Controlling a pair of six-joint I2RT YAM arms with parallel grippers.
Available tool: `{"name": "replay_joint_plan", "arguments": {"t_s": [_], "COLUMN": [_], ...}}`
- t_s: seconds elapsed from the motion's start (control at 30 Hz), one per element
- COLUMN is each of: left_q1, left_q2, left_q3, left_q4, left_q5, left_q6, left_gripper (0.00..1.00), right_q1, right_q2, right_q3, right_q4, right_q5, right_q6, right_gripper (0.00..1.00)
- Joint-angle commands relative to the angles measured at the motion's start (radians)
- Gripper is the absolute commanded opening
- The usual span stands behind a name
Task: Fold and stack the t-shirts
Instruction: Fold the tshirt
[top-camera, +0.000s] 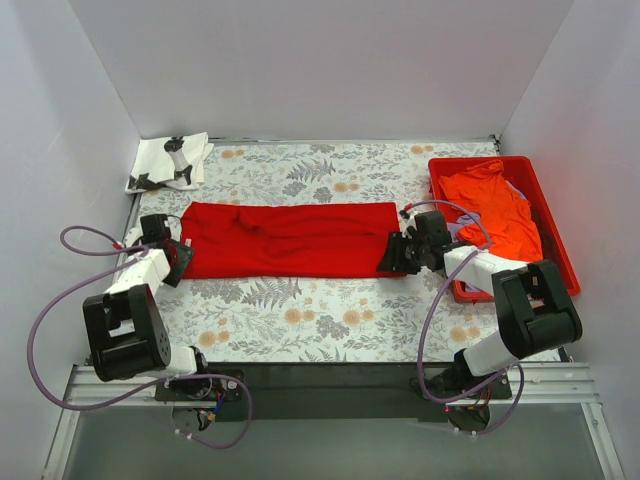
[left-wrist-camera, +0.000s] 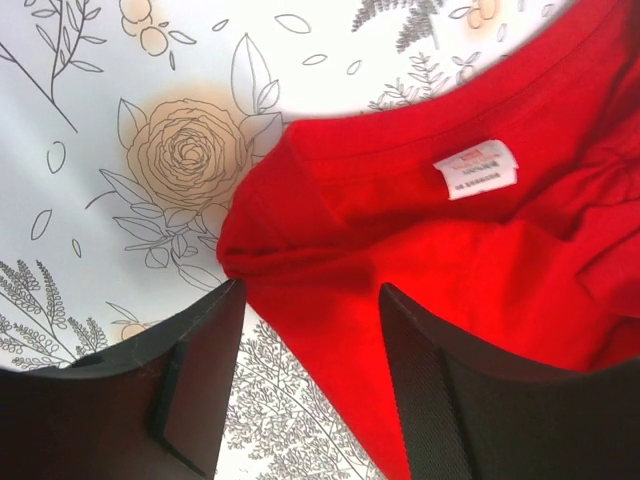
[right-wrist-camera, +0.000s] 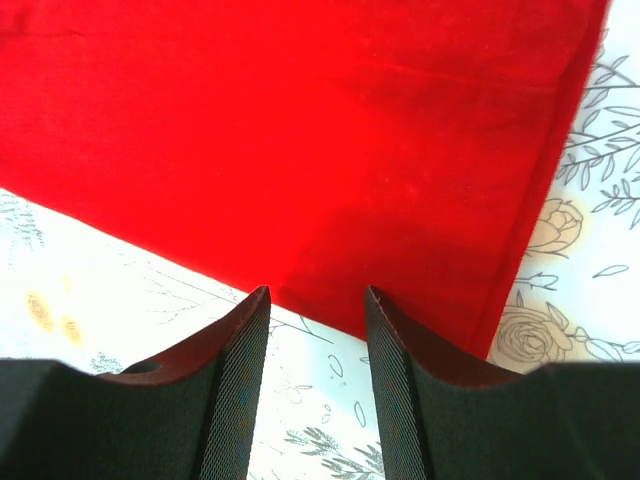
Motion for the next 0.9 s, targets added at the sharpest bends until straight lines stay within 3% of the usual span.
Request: {"name": "replay_joint_plan", "arguments": {"t_s": [0.0,0.2,0.23,0.33,0.53,0.67,0.77,0.87], "left_q1": [0.009,0.026,0.032,0.036,0.038,0.038,0.038,0.038], "left_q2": [0.032,0.059,0.057,0.052,-0.024,-0.125,-0.194,-0.251], "left_q3": [0.020,0.014,0.014,0.026,0.011,-0.051,-0.071,-0.037], "left_q4": [0.010,-0.019,-0.042,-0.116,-0.263,-0.263,-0.266,-0.295], "left_q5": [-0.012,-0.078,-0.087,-0.120,-0.173,-0.114,-0.058,-0.040], "left_q6": [0.001,0.014,0.012,-0.005,-0.043,-0.049,-0.051,-0.039], "left_gripper": [0.50,0.20,0.11,0.03,0.05,0.14,0.23,0.41], "right_q1": [-0.038,-0.116,-0.133,-0.156,-0.173,-0.172,-0.172,-0.166], "right_q2": [-0.003,0.016,0.013,-0.009,-0.133,-0.176,-0.219,-0.271], "right_q3": [-0.054,-0.114,-0.132,-0.157,-0.184,-0.181,-0.162,-0.114], "right_q4": [0.056,0.052,0.044,0.002,-0.132,-0.213,-0.247,-0.275], "right_q5": [-0.027,-0.056,-0.058,-0.047,0.016,0.050,0.050,0.018], "right_q6": [0.020,0.042,0.049,0.049,0.022,-0.015,-0.041,-0.066], "right_gripper": [0.50,0.50,0.50,0.50,0.50,0.50,0.50,0.50]}}
